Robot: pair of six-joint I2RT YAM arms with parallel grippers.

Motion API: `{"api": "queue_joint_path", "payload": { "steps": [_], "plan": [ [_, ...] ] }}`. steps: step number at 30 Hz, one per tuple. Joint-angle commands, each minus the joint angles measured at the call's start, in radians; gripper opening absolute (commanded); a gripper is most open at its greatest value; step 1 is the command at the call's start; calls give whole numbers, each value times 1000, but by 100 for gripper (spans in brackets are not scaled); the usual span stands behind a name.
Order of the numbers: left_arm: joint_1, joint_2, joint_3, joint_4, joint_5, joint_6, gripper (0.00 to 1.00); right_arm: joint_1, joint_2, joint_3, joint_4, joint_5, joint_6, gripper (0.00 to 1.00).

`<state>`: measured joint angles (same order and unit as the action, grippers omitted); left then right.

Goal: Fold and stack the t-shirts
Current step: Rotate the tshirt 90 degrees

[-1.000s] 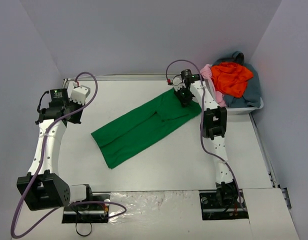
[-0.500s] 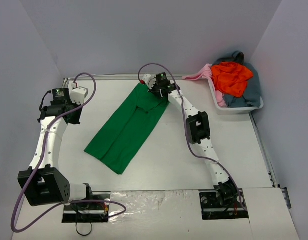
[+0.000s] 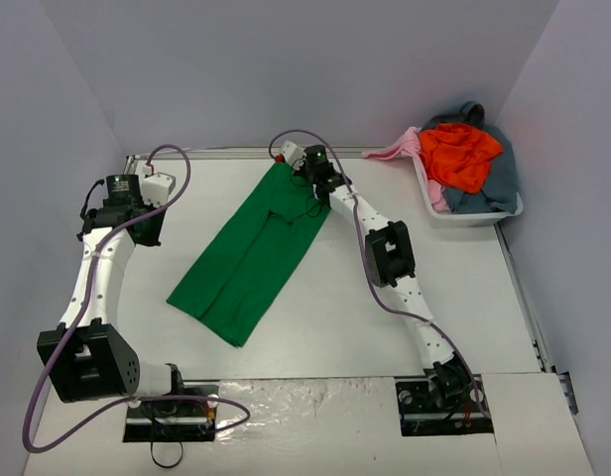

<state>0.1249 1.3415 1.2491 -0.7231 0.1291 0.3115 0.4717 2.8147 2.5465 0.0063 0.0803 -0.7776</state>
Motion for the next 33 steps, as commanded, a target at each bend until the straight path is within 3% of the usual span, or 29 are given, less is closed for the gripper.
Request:
{"api": "queue_joint_path", "payload": {
  "steps": [1, 6, 10, 16, 19, 25, 33],
  "plan": [
    [5, -18, 36, 37, 1, -20, 2, 41, -104, -32, 211, 173, -51, 0],
    [5, -34, 36, 53, -3, -46, 2, 48, -297, -138, 100, 119, 92, 0],
    [5, -54, 23, 59, -19, -66, 2, 59, -521, -228, -185, -147, 306, 0],
    [5, -108, 7, 54, -17, -74, 2, 108, -721, -435, -536, -500, 356, 0],
    [5, -136, -2, 51, -20, -69, 2, 137, -761, -526, -626, -600, 365, 0],
    [22, -246, -66, 96, -94, -120, 2, 261, -752, -612, -701, -608, 362, 0],
    [87, -398, -157, 77, -163, -158, 2, 421, -680, -592, -718, -536, 362, 0]
  ]
}}
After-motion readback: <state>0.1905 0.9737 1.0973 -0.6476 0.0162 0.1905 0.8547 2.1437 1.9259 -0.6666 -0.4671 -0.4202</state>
